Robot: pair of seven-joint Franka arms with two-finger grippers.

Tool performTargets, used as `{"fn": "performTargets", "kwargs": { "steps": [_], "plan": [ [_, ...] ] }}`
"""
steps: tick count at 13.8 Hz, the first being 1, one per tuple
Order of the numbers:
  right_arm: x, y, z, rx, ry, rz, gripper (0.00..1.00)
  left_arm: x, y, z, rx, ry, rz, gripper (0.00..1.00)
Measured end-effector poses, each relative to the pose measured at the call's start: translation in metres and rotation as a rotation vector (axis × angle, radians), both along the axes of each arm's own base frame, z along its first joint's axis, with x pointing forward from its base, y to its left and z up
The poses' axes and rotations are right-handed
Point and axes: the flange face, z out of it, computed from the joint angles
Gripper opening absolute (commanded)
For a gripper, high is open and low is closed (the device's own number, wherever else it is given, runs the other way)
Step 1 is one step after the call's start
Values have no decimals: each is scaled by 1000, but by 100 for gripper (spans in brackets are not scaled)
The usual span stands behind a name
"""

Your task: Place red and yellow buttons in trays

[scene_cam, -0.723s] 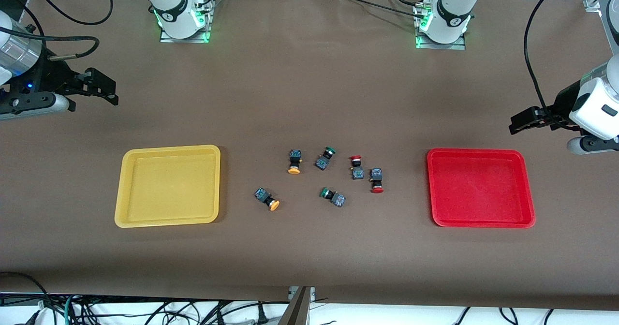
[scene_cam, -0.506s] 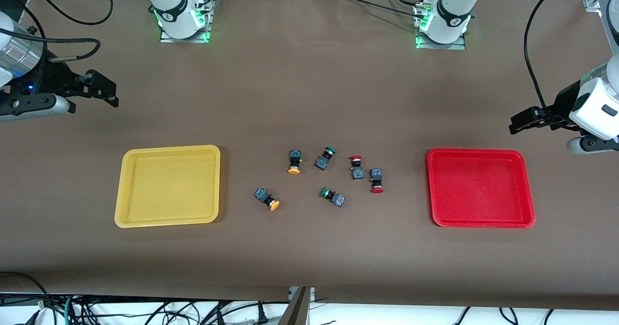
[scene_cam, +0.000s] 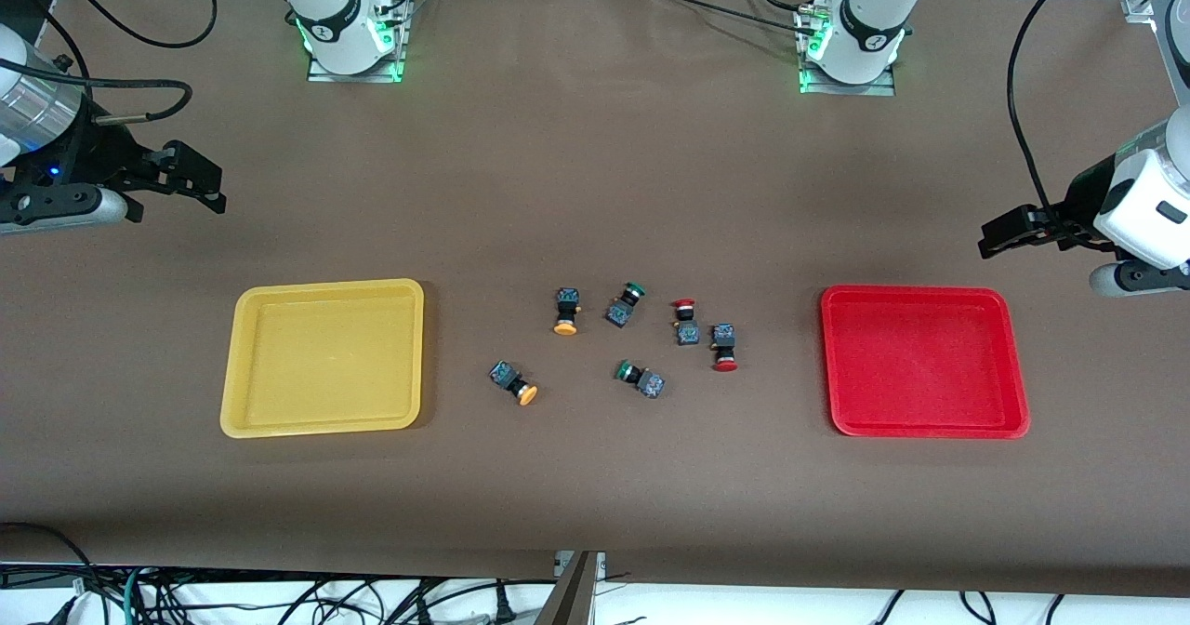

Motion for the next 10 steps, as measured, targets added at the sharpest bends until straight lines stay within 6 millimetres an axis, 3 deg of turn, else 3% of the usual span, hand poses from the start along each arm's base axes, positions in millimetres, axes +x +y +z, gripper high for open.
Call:
{"fn": "performTargets", "kwargs": {
  "steps": [10],
  "plan": [
    [8,0,-6,2,-23,-3,100,0,0,0,0,0,0,100]
  ]
}}
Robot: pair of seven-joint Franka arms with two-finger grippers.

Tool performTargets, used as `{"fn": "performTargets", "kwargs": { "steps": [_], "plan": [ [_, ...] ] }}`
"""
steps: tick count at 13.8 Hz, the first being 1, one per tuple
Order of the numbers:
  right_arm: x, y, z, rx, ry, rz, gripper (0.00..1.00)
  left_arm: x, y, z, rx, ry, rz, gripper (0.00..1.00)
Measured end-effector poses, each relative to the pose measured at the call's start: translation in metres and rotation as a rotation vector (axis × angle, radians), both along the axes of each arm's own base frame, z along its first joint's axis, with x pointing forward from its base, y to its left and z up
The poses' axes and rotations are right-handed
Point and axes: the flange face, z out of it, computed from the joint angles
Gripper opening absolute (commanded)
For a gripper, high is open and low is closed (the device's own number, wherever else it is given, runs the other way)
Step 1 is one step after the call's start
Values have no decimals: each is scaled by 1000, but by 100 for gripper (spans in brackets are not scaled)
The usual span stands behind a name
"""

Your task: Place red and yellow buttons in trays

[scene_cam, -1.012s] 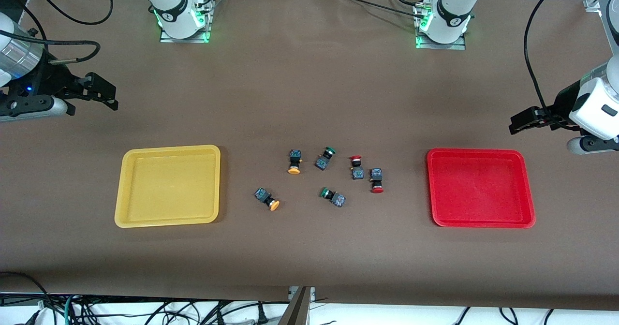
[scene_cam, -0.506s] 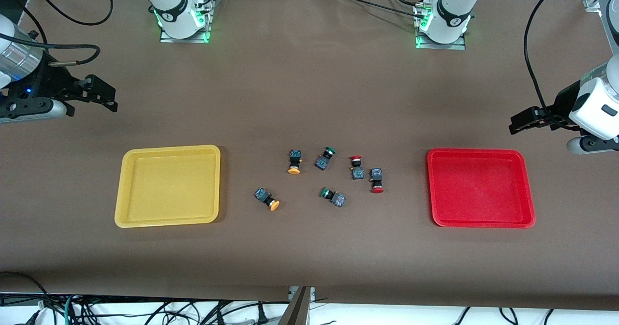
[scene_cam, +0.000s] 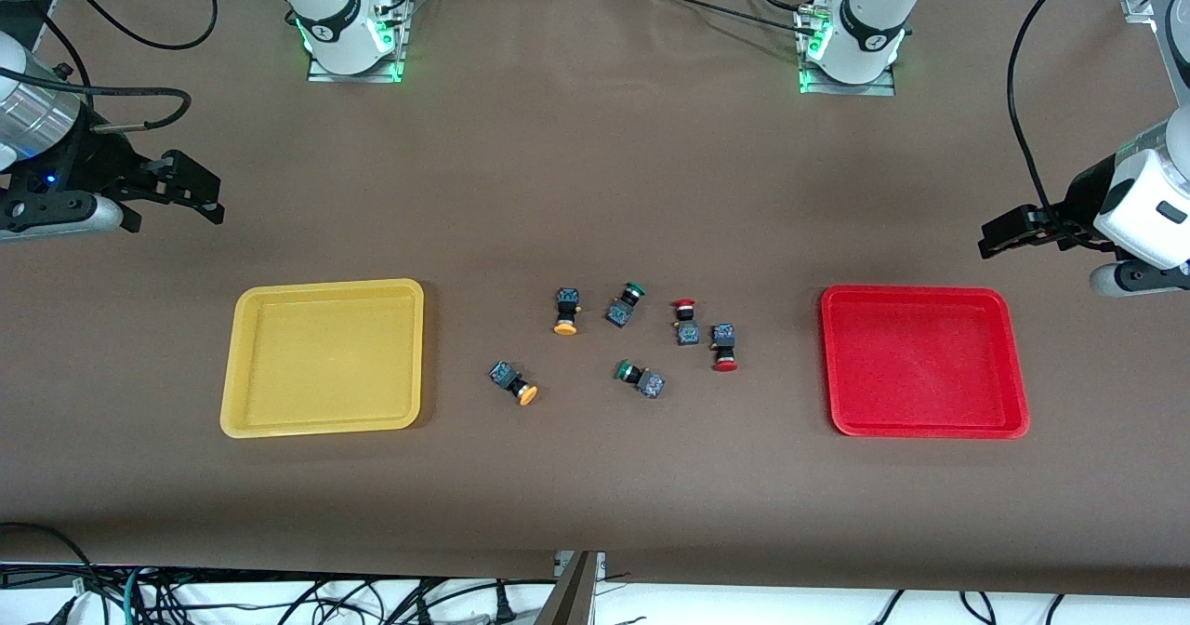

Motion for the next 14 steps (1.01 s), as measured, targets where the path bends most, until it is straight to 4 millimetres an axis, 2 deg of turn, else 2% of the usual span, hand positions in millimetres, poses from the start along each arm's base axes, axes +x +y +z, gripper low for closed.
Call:
{"fn": "performTargets", "kwargs": {
  "steps": [3,7,9,10,12,14],
  "plan": [
    [6,4,-17,-4,30,5,100,0,0,0,0,0,-1,100],
    [6,9,-25,-7,57,15,100,0,-5,-3,0,8,-8,100],
    [7,14,-31,-9,70,45,100,5,-17,-18,31,31,-36,100],
    [8,21,-37,-10,78,73,100,9,-24,-31,52,49,-52,100],
    [7,51,-48,-14,94,127,100,16,-38,-52,56,79,-76,100],
    [9,80,-63,-16,100,171,100,21,-69,-75,41,95,-110,100]
  ]
}}
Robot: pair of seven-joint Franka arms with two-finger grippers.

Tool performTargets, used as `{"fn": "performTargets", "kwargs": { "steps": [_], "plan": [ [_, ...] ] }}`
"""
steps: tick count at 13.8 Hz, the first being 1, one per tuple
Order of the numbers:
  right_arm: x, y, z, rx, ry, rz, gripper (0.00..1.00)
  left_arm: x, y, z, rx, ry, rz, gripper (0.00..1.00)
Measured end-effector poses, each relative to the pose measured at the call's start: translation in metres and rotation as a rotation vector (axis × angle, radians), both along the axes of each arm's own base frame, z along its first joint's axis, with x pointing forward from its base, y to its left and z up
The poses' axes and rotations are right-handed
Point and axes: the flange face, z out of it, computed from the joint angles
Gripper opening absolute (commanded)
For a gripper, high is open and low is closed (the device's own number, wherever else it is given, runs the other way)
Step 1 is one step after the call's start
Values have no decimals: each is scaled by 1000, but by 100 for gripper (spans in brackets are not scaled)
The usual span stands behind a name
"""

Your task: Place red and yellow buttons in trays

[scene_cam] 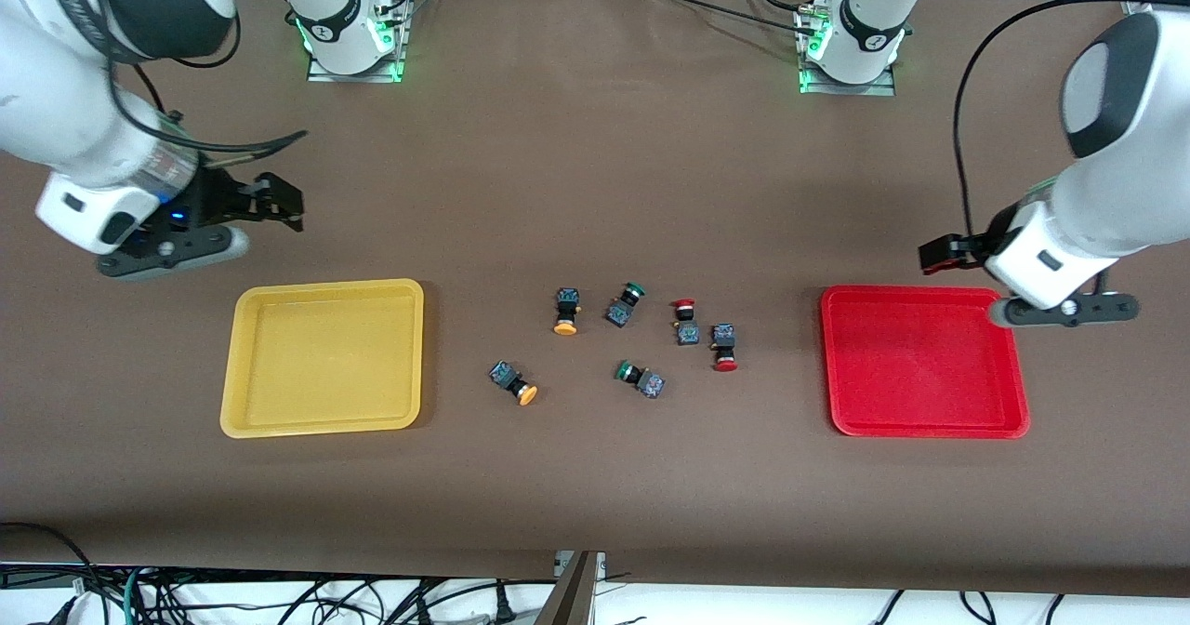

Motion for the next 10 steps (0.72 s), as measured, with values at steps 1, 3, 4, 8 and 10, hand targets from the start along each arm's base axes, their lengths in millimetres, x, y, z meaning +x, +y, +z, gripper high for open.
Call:
{"fn": "performTargets", "kwargs": {
  "steps": [1,3,4,8,10],
  "plan": [
    [2,14,-12,0,5,20,100,6,-21,-15,-9,-9,1,100],
    [12,39,-41,12,5,47,100,12,-78,-57,-6,-17,37,100],
    [18,48,-60,28,10,50,100,12,-108,-79,0,-19,57,100],
    [42,94,-146,95,-20,64,100,8,-190,-162,5,-39,102,100],
    [44,130,-194,105,-57,99,100,11,-210,-203,-7,-67,125,100]
  ]
}}
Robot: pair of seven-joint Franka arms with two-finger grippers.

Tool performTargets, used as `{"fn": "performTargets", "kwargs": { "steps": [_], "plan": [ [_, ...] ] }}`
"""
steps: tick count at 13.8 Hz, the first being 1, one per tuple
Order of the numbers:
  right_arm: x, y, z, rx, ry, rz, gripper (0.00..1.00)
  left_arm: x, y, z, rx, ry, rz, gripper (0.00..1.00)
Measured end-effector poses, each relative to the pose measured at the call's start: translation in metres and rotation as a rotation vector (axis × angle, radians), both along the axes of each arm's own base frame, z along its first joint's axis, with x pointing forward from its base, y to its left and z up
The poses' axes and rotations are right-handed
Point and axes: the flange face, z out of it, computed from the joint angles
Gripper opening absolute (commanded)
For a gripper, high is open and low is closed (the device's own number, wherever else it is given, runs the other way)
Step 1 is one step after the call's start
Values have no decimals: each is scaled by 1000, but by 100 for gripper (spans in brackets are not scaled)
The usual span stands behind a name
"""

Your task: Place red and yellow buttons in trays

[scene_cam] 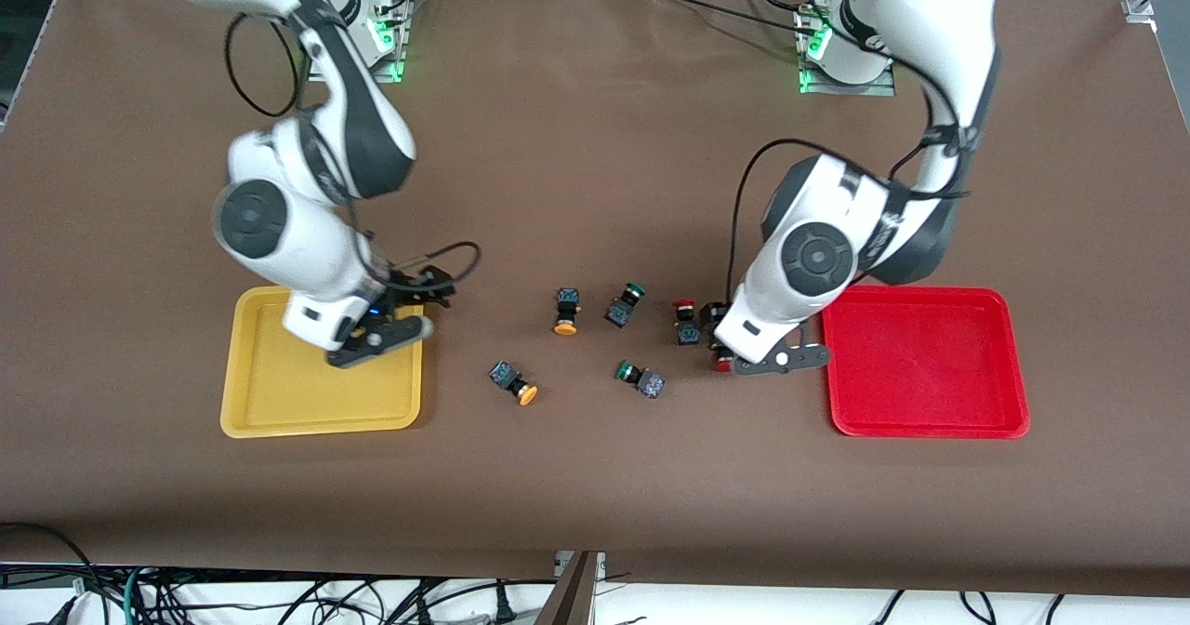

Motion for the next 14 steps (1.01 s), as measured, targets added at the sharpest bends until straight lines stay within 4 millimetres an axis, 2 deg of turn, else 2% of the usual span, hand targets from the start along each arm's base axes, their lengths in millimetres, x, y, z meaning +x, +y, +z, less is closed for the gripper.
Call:
{"fn": "performTargets", "kwargs": {
  "steps": [3,5,7,11,14],
  "plan": [
    [-7,51,-81,13,-49,64,100,2,-16,-51,-16,-32,30,100],
    [-13,83,-114,-5,-105,156,100,-2,-22,-71,-10,-18,33,100],
    [-6,96,-120,-25,-149,232,100,-6,-27,-83,-6,-9,27,100],
    [10,100,-121,-31,-198,320,100,-15,-44,-101,-7,-14,33,100],
    [13,98,-146,-33,-218,348,99,-21,-53,-107,-3,-11,51,100]
  ]
}}
